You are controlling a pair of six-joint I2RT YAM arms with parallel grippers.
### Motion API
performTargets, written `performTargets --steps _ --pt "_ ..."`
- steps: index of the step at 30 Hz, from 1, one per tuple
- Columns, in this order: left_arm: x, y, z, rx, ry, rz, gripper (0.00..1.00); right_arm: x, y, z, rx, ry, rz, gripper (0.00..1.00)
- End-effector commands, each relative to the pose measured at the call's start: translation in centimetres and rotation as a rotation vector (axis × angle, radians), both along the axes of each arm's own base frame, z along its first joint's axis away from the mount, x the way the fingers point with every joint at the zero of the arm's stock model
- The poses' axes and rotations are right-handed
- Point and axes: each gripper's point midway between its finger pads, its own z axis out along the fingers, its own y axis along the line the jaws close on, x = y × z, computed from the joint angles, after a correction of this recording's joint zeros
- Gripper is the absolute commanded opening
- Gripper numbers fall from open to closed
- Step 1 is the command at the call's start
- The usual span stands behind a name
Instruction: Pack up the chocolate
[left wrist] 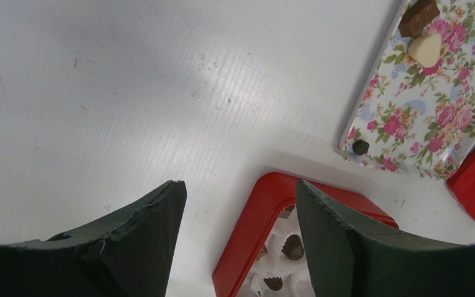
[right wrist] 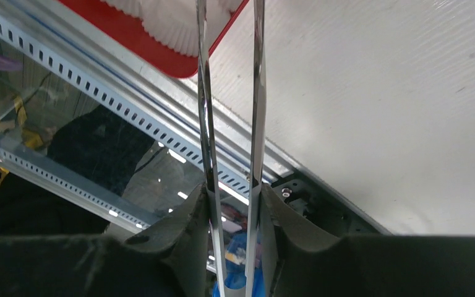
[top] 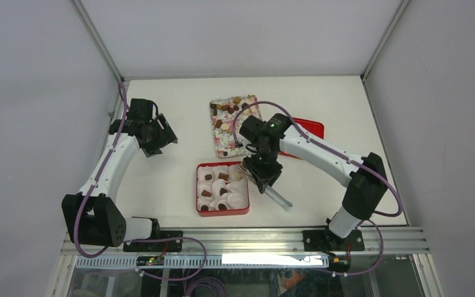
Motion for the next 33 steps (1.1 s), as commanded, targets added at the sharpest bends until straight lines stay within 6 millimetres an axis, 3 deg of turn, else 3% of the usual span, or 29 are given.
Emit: performTargets --steps 1,20,26,33 --pt "0.8 0.3 1.4 -0.007 -0.068 0.020 0.68 -2.8 0.1 1.2 0.045 0.041 0.013 0.10" --pt "0.6 0.3 1.2 -0.009 -0.072 0.029 0.68 -4.1 0.5 -2.5 -0.079 0.122 0.089 0.13" --pt "0.7 0.3 1.2 -0.008 -0.073 0.029 0.68 -3.9 0.3 -3.0 -0.108 0.123 0.090 0.27" --pt "0.7 0.2 1.2 -0.014 -0.072 0.028 0.68 -3.8 0.0 -3.0 -0.114 0.116 0.094 0.36"
